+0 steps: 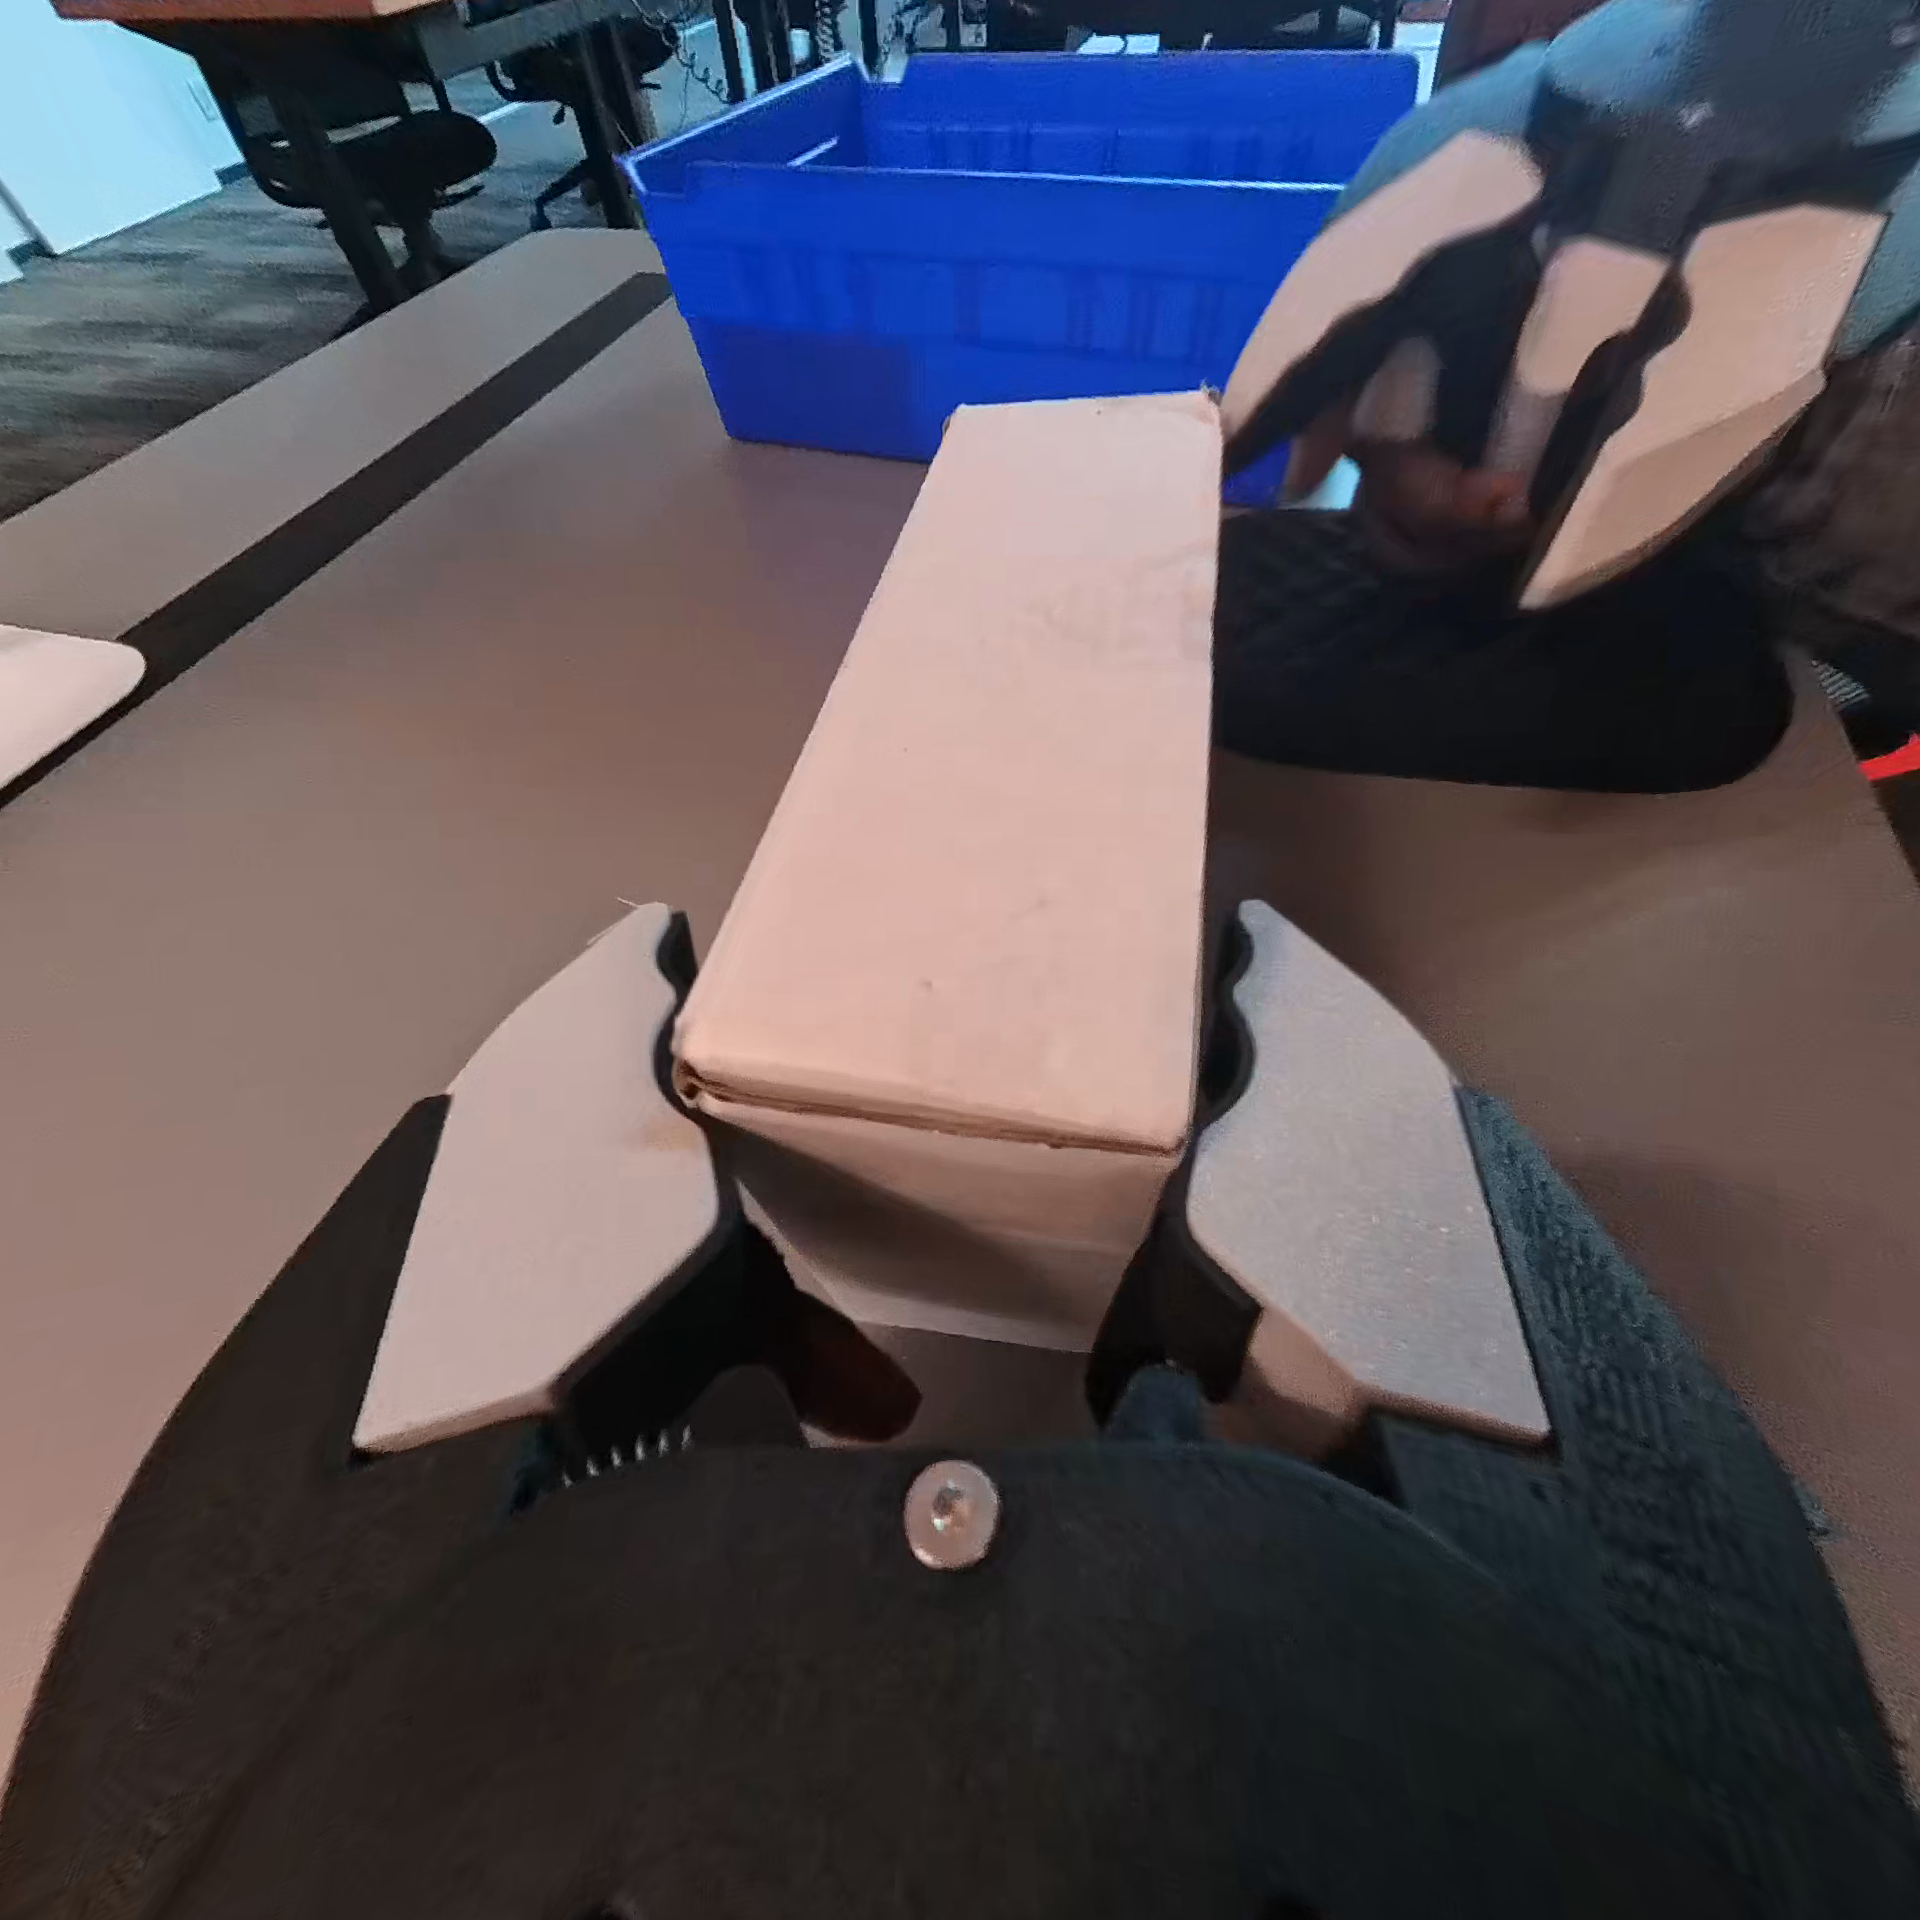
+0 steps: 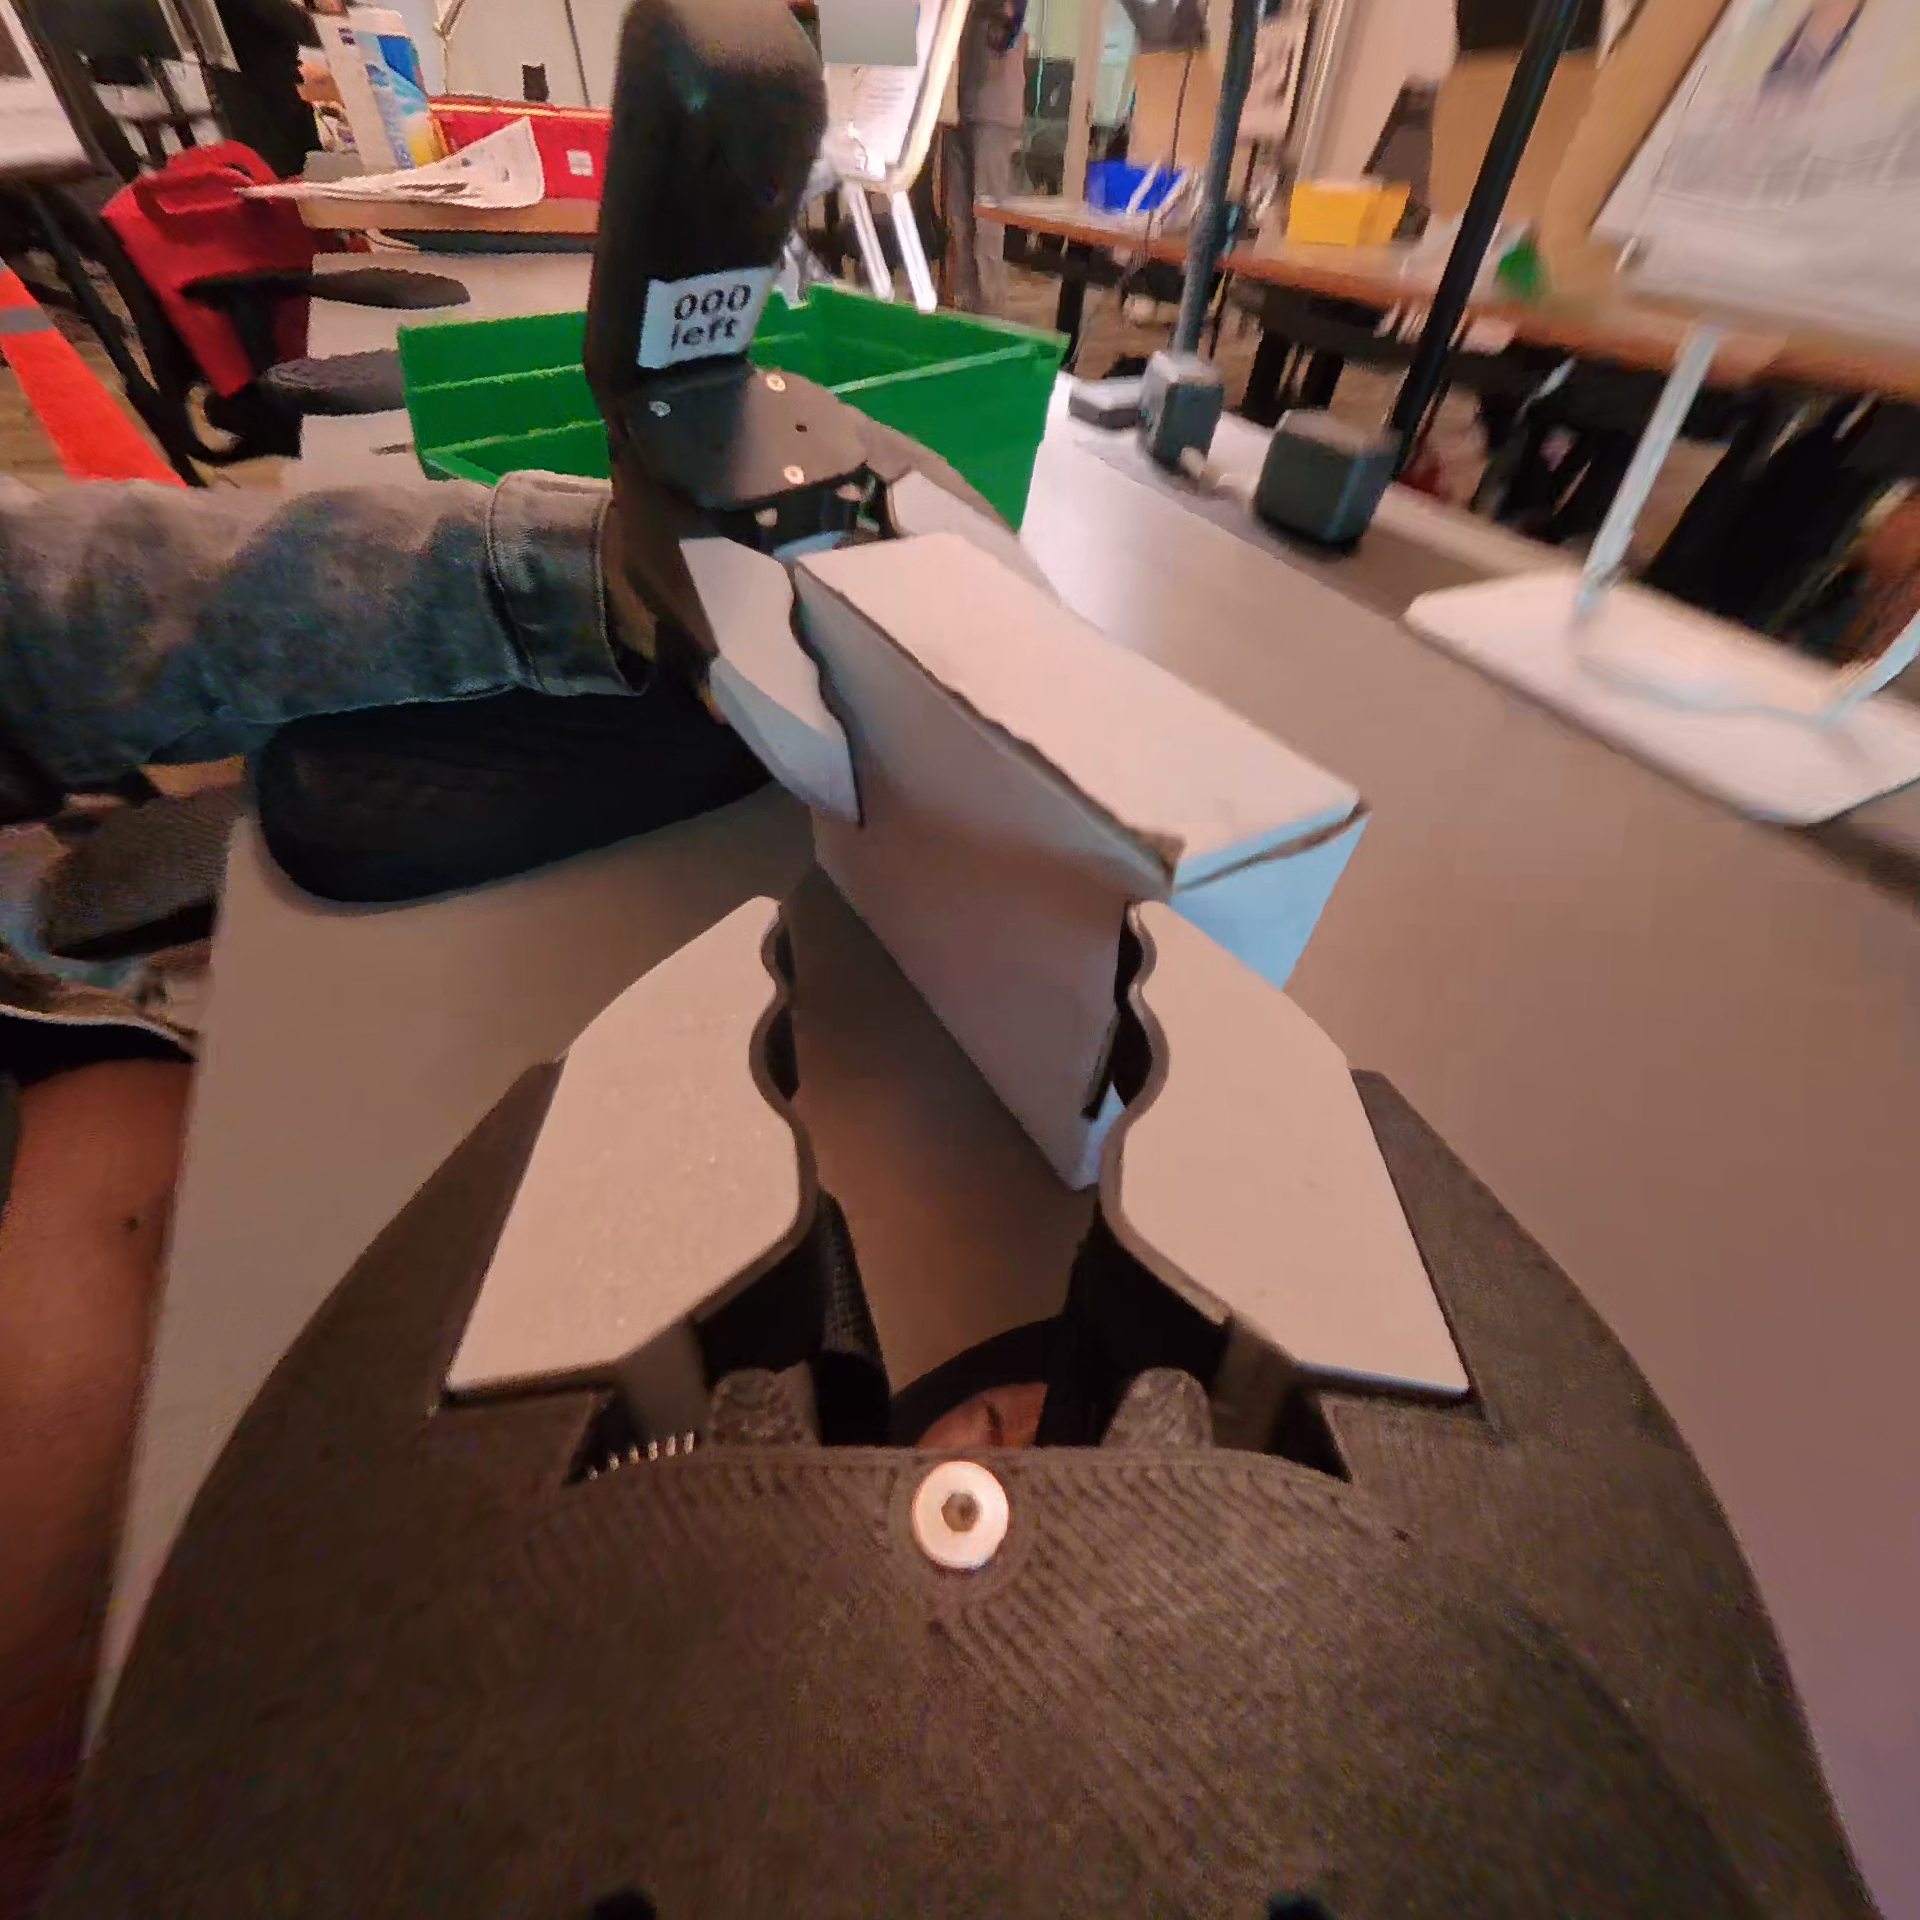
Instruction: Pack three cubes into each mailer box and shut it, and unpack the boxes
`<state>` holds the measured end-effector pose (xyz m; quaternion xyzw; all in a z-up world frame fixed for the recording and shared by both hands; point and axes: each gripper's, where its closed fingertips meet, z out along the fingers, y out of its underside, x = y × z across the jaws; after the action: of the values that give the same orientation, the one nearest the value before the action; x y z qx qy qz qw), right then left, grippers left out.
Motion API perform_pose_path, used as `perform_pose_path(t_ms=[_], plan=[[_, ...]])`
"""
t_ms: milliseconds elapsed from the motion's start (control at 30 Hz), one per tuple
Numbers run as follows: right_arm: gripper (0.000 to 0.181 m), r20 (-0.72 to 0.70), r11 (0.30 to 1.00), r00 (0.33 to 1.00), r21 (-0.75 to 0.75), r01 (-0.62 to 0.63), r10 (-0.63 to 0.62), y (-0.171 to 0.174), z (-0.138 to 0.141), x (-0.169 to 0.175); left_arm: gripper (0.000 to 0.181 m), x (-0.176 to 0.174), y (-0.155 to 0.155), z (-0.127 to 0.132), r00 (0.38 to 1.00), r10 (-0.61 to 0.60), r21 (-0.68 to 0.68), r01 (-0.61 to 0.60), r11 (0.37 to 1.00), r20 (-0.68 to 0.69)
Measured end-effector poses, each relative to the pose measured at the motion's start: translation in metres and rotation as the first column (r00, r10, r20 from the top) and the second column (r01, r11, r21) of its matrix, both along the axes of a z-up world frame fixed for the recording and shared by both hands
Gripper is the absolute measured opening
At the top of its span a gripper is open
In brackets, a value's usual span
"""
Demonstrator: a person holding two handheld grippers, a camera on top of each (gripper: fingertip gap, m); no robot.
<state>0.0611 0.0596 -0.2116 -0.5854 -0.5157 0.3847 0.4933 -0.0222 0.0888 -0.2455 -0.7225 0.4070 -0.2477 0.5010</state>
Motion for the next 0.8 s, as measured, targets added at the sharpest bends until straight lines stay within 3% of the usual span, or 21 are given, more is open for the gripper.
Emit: perform_pose_path(t_ms=[67, 133, 267, 467, 667, 800], plan=[[0.057, -0.026, 0.975, 0.999, 0.216, 0.045, -0.040, 0.005, 0.016, 0.003, 0.091, 0.000, -0.001, 0.000, 1.000, -0.010, -0.005, 0.010, 1.000, 0.002], [0.051, -0.012, 0.900, 0.995, 0.427, 0.091, -0.095, 0.011, 0.032, 0.007, 0.088, 0.001, -0.003, 0.000, 1.000, -0.019, -0.005, 0.019, 1.000, 0.000], [0.045, 0.177, 0.761, 0.969, 0.648, 0.017, -0.172, 0.018, 0.036, 0.001, 0.087, 0.002, -0.003, -0.001, 1.000, -0.026, -0.004, 0.026, 1.000, -0.003], [0.038, 0.330, 0.568, 0.907, 0.813, -0.131, -0.263, 0.021, 0.032, -0.015, 0.086, 0.002, -0.004, -0.001, 1.000, -0.031, -0.016, 0.031, 0.999, -0.001], [0.036, 0.367, 0.544, 0.889, 0.822, -0.172, -0.274, 0.016, 0.030, -0.018, 0.086, 0.004, -0.006, -0.002, 0.999, -0.050, -0.016, 0.049, 0.999, -0.007], [0.029, 0.377, 0.466, 0.876, 0.860, -0.209, -0.301, 0.014, 0.029, -0.030, 0.085, 0.004, -0.006, -0.002, 0.999, -0.054, -0.019, 0.053, 0.998, -0.010]])
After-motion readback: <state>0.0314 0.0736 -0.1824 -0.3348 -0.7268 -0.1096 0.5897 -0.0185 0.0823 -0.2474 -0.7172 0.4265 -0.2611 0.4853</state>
